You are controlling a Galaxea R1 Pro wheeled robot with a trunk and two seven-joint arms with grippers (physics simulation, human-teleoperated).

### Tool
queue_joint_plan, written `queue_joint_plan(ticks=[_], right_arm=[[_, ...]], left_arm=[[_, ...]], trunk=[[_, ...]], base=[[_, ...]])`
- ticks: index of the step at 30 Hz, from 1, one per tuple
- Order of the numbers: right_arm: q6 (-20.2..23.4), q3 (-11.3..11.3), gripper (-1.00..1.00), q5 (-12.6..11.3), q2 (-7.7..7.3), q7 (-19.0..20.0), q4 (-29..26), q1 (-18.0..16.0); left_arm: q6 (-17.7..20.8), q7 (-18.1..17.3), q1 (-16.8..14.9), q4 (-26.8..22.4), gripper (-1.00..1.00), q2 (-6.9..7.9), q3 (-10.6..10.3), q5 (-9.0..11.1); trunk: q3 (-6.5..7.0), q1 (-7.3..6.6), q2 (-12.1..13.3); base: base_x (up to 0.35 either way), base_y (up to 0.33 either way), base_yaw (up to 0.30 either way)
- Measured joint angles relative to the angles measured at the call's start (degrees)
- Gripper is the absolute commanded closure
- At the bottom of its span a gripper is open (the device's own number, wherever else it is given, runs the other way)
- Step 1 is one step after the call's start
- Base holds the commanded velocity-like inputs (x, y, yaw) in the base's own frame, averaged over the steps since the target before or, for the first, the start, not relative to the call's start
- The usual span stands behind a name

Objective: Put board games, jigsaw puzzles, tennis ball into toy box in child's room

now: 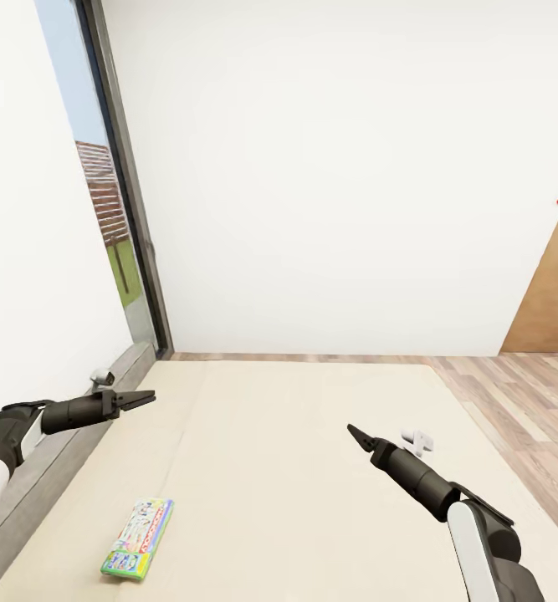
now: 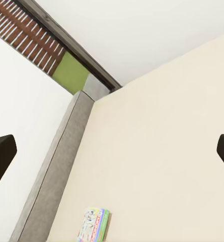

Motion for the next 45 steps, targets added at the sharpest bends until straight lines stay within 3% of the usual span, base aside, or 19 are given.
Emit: queue_joint_plan(ticks=[28,45], right_arm=[[0.0,0.0,-1.0,0.03,0.08,-0.09,0.0,0.0],[-0.09,0.0,-1.0,0.03,0.07,-0.12,0.0,0.0]], left_arm=[[0.06,0.0,0.0,0.0,-1.0,0.0,0.0,0.0],[0.02,0.0,0.0,0.0,-1.0,0.0,-0.01,0.01]], trunk=[[0.0,0.0,0.0],[0.0,-0.01,0.0]], base=[[0.014,0.1,0.0],[0.104,0.093,0.0]])
